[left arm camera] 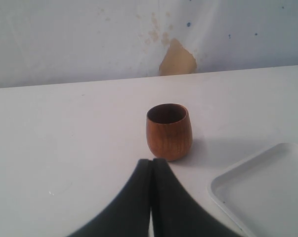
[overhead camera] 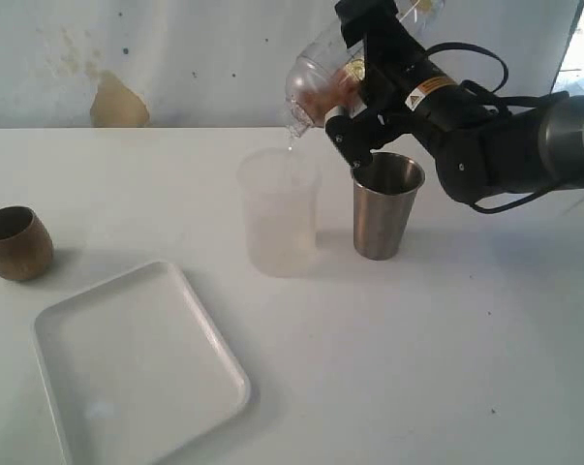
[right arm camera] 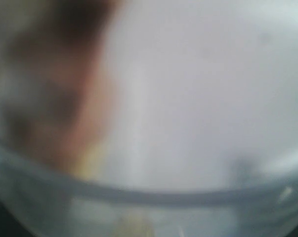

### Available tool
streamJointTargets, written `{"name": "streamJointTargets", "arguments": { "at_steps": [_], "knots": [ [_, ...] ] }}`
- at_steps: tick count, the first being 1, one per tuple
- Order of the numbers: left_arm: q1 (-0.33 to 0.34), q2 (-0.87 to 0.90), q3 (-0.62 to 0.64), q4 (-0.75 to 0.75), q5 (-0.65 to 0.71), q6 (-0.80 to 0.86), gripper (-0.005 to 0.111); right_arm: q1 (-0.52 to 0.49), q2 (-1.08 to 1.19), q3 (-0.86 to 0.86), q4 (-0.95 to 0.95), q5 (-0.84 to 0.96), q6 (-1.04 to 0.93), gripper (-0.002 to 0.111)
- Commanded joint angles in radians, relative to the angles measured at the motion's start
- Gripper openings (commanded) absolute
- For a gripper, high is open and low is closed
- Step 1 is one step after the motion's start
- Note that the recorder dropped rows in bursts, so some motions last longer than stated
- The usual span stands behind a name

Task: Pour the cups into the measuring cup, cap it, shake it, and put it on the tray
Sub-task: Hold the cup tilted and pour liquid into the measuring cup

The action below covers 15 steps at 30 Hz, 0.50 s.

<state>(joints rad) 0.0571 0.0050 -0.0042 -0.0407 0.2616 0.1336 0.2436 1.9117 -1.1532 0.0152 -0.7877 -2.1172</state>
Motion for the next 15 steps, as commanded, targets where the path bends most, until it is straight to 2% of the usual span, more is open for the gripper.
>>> {"name": "streamJointTargets", "arguments": {
  "at_steps": [1, 15],
  "knots": [
    [0.0, -0.005, 0.004, 0.002, -0.005, -0.001, 0.0, -0.004, -0.014, -0.01, -0.004, -0.051, -0.016, 0.0],
    [0.0, -0.005, 0.004, 0.002, -0.005, -0.001, 0.0, -0.004, -0.014, -0.01, 0.004, -0.045, -0.016, 0.0]
  ]
}}
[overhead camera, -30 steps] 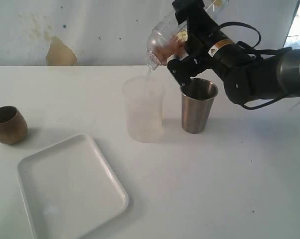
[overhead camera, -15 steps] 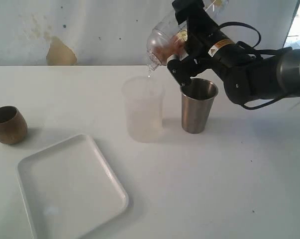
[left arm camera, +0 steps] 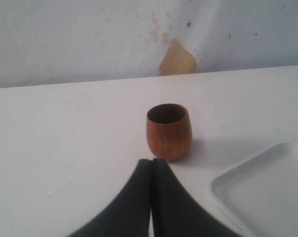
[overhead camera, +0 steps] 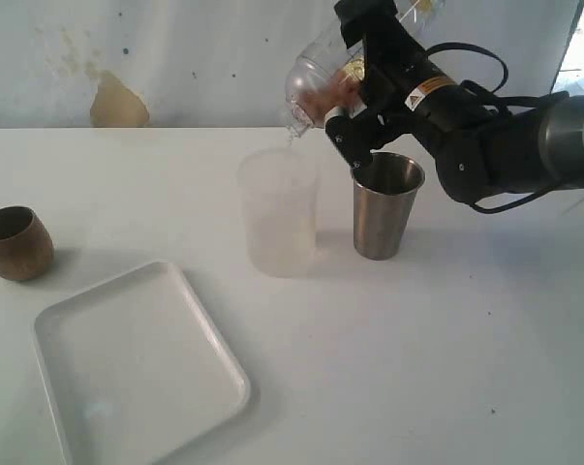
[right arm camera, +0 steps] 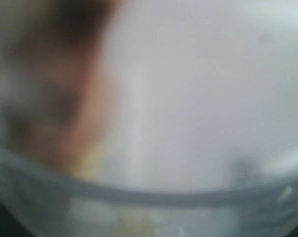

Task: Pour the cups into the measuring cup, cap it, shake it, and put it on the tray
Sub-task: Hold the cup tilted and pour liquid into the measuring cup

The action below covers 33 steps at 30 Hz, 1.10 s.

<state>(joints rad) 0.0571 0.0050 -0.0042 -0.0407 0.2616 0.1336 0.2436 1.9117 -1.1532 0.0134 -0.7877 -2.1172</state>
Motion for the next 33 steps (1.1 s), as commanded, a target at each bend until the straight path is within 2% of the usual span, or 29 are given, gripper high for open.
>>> {"name": "streamJointTargets", "arguments": {
  "at_steps": [1, 33],
  "knots": [
    [0.0, -0.005, 0.004, 0.002, -0.005, -0.001, 0.0, -0.004, -0.014, -0.01, 0.014, -0.045, -0.016, 0.0],
    [0.0, -0.005, 0.004, 0.002, -0.005, -0.001, 0.0, -0.004, -0.014, -0.01, 0.011, -0.072, -0.016, 0.0]
  ]
}}
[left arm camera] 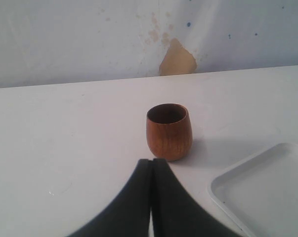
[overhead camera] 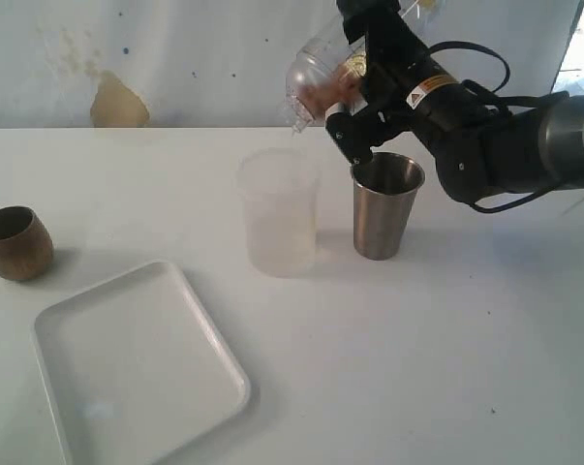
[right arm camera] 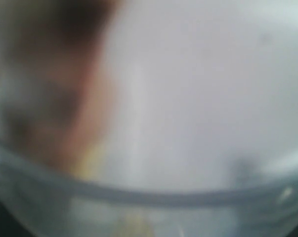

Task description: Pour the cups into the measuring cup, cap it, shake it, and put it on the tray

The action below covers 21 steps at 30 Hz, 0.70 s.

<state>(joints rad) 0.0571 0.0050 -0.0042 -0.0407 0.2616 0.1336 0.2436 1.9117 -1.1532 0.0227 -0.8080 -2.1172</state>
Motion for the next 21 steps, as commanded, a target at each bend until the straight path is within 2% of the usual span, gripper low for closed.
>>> {"name": "streamJointTargets", "arguments": {
  "at_steps": [1, 16, 21],
  "knots": [
    [0.0, -0.005, 0.004, 0.002, -0.005, -0.001, 0.0, -0.004, -0.014, -0.01, 0.002, -0.052, -0.016, 0.0],
    [0.0, -0.005, 0.004, 0.002, -0.005, -0.001, 0.0, -0.004, -0.014, -0.01, 0.032, -0.016, -0.016, 0.0],
    [0.0, -0.005, 0.004, 0.002, -0.005, -0.001, 0.0, -0.004, -0.014, -0.01, 0.157, -0.001, 0.014, 0.0]
  ]
}}
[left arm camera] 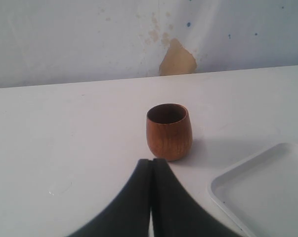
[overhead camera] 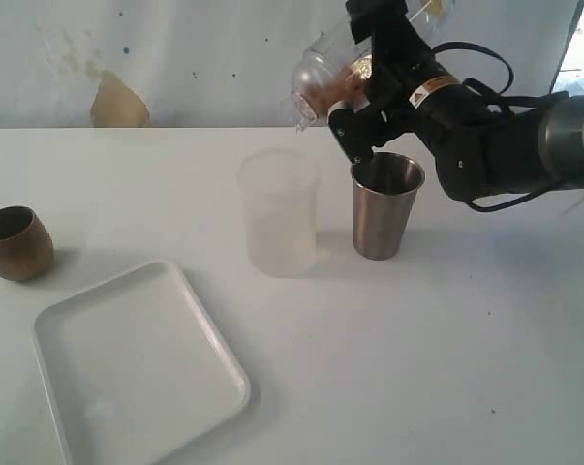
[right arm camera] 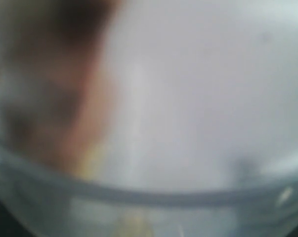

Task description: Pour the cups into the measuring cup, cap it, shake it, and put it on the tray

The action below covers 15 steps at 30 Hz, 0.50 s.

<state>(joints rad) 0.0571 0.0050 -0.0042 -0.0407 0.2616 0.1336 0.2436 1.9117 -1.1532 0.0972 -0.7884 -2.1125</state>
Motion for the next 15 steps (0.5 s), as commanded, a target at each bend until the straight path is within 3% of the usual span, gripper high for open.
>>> {"name": "streamJointTargets", "arguments": {
  "at_steps": [1, 4, 5, 8, 12, 15],
  "knots": [
    [0.0, -0.005, 0.004, 0.002, -0.005, -0.001, 0.0, -0.004, -0.014, -0.01, 0.096, -0.018, 0.009, 0.0],
    [0.0, -0.005, 0.004, 0.002, -0.005, -0.001, 0.0, -0.002, -0.014, -0.01, 0.094, 0.044, 0.009, 0.0],
    [0.0, -0.005, 0.004, 0.002, -0.005, -0.001, 0.0, 0.004, -0.014, -0.021, 0.119, 0.224, -0.015, 0.0],
    [0.0, -0.005, 0.004, 0.002, -0.005, -0.001, 0.0, 0.009, -0.003, -0.098, 0.219, 0.413, -0.032, 0.0],
    [0.0, -0.005, 0.004, 0.002, -0.005, -0.001, 0.0, 0.021, -0.002, -0.159, 0.544, 0.111, -0.032, 0.0],
    [0.0, -0.005, 0.004, 0.002, -0.005, -0.001, 0.0, 0.001, -0.025, -0.166, 0.639, 0.101, -0.031, 0.0]
  ]
}}
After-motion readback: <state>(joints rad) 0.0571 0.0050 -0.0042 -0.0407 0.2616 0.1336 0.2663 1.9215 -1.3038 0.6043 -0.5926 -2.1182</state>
